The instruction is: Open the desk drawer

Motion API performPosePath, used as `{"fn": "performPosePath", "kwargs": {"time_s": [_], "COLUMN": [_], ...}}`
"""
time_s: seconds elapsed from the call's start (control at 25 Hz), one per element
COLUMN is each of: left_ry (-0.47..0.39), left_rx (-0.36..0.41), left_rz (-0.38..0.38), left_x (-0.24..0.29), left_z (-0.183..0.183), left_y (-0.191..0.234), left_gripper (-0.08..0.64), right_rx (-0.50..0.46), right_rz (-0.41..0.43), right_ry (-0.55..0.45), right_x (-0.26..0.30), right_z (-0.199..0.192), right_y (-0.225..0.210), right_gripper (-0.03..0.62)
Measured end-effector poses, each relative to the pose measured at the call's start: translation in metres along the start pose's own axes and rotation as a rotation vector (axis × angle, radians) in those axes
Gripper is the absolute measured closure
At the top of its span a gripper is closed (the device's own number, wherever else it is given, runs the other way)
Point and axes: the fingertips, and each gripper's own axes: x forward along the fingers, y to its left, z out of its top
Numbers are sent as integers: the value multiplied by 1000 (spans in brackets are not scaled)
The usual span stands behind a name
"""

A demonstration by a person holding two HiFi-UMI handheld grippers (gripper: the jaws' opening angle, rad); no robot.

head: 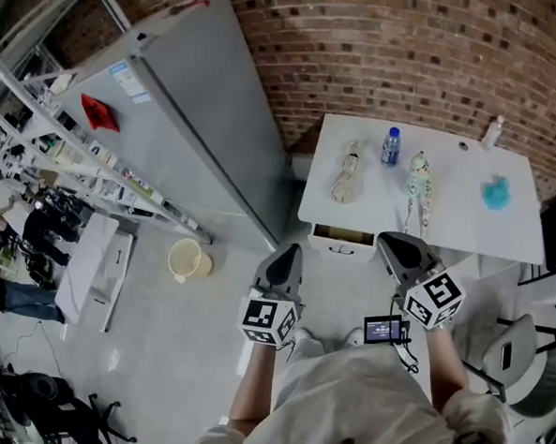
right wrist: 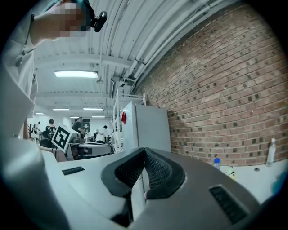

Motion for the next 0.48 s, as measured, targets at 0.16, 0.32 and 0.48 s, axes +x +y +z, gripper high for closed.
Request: {"fn": "performPosePath", "kwargs": {"time_s": [0.16, 0.32, 0.48], "left_ry": [-4, -29, -41], "left_rx": [31, 52, 33], "left_rz": [3, 17, 42], "left_x": [-29, -58, -100], "left_z": [1, 5, 1], "left_y": [-3, -2, 6], "left_gripper": [554, 554, 554], "right_rx": [25, 77, 119], "right_rz": [21, 44, 67], "right_ry": [-12, -34, -26], "right_x": [-2, -7, -2], "right_z": [-7, -5, -10], "right_y": [32, 68, 108], "right_gripper": [566, 566, 566]}}
